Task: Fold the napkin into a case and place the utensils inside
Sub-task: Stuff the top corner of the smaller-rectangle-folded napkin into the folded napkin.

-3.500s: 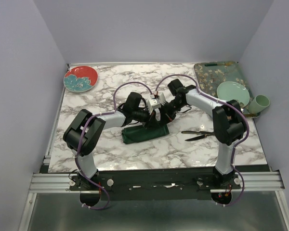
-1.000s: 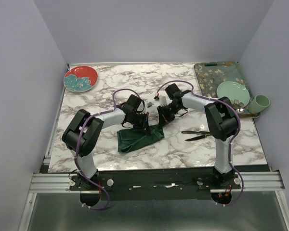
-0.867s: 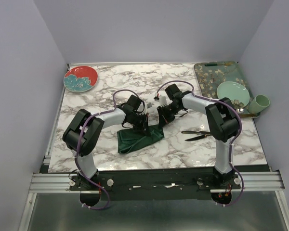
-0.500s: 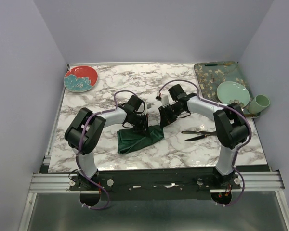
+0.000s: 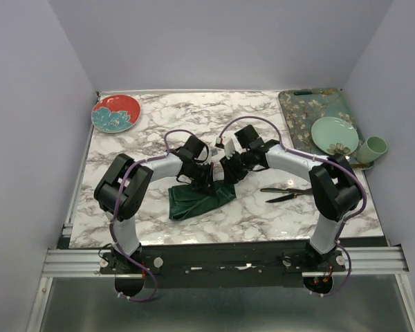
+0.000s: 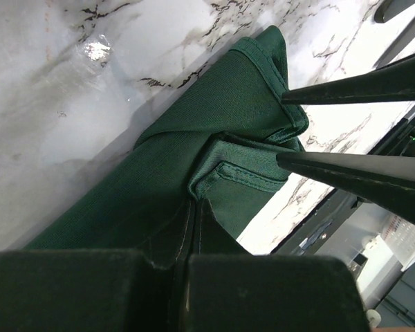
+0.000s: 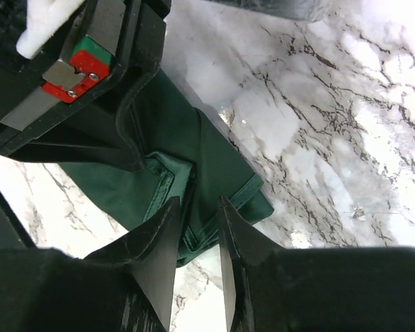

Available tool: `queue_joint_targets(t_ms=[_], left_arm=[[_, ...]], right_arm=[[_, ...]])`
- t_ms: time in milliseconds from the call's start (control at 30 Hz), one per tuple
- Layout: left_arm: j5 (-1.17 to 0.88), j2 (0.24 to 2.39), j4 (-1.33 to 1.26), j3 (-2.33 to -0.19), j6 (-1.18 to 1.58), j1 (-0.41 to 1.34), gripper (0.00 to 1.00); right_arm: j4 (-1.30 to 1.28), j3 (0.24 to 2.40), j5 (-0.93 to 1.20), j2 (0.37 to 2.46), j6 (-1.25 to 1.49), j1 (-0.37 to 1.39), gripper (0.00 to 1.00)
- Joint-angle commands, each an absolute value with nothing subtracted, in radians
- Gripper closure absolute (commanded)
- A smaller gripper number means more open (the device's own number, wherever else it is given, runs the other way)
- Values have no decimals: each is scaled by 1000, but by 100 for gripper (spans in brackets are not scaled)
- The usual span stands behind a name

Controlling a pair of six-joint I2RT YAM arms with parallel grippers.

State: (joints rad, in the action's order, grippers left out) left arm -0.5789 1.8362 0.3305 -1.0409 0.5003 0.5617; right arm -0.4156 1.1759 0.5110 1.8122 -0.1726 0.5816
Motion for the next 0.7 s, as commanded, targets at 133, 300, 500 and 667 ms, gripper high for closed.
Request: queue_joint_targets(t_ms=[133,300,500,667], left_arm=[[-594,1867,324,-1058,502,546,100],[-597,1870,322,-1063,502,546,100],[-601,1878,324,-1066,503,543,100],[-604,1879,324,-1068,500,540,100]], right_arm=[[-371,1175,419,1839,-203,601,62],[-382,1190,399,1858,-206,620,62],[-384,1181,403,1853,-210,626,62],[-387,1186,388,1839,-210,630,61]])
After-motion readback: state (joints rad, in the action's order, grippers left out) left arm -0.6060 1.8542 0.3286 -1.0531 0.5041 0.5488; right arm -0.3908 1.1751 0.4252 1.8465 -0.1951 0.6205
